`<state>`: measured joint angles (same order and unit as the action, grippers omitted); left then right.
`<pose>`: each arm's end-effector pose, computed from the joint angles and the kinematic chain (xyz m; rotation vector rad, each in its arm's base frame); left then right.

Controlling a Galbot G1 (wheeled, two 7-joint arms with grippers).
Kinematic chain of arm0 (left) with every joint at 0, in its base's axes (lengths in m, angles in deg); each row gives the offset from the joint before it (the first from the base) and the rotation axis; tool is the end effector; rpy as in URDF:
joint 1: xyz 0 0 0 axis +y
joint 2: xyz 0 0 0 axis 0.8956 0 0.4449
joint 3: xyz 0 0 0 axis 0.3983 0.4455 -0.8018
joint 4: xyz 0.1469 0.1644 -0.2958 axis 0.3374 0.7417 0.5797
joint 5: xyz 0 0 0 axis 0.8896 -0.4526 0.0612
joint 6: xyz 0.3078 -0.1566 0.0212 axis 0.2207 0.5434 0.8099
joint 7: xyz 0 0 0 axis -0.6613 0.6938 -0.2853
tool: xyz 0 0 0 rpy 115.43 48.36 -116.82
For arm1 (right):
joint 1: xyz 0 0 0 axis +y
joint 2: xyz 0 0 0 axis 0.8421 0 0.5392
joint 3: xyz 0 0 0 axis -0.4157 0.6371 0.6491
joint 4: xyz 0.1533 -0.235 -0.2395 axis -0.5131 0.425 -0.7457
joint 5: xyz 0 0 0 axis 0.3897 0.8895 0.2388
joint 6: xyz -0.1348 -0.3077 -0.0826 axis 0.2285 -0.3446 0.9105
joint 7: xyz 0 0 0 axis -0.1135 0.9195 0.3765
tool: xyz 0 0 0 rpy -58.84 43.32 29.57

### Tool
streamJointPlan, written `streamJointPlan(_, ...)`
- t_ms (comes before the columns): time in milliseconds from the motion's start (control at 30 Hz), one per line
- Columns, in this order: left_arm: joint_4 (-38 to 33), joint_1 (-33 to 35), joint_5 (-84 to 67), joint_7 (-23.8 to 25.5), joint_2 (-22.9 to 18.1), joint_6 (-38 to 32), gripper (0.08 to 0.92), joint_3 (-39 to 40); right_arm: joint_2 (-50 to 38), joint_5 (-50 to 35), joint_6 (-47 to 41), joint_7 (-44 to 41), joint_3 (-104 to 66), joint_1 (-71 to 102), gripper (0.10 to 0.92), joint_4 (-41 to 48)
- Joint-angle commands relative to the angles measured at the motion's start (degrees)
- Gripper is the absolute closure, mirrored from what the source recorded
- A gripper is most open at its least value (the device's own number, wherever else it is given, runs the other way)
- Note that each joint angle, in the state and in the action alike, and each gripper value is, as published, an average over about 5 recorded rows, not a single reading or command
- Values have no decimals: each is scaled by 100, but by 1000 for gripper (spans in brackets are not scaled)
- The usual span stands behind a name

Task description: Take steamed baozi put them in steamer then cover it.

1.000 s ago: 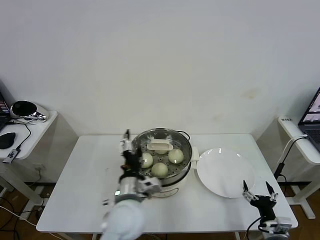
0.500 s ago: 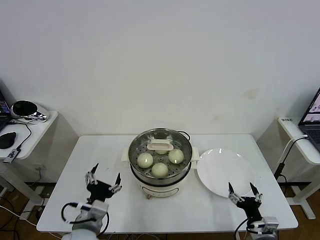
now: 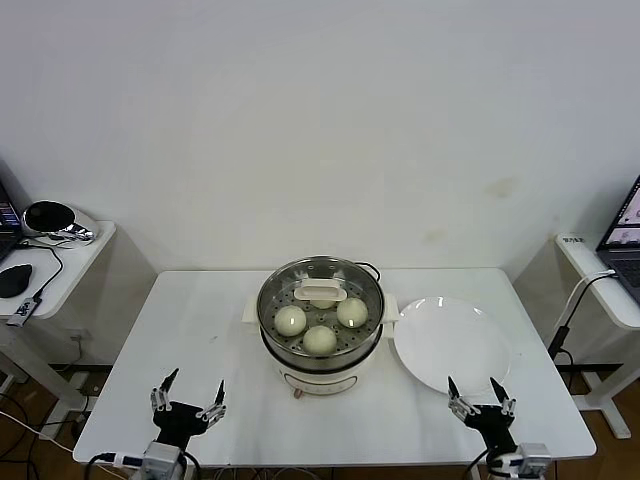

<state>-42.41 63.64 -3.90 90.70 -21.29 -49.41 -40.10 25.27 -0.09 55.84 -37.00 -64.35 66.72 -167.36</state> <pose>0.1235 0.0439 -0.2947 -0.0466 -2.7585 -0.5158 0.1385 -0.1023 -0.3647 -0.0563 -2.8736 -0.0830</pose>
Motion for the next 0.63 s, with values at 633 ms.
streamJointPlan(633, -340, 648, -364, -1, -107, -127, 177, -103, 89, 503, -50, -13, -173, 295, 203, -388)
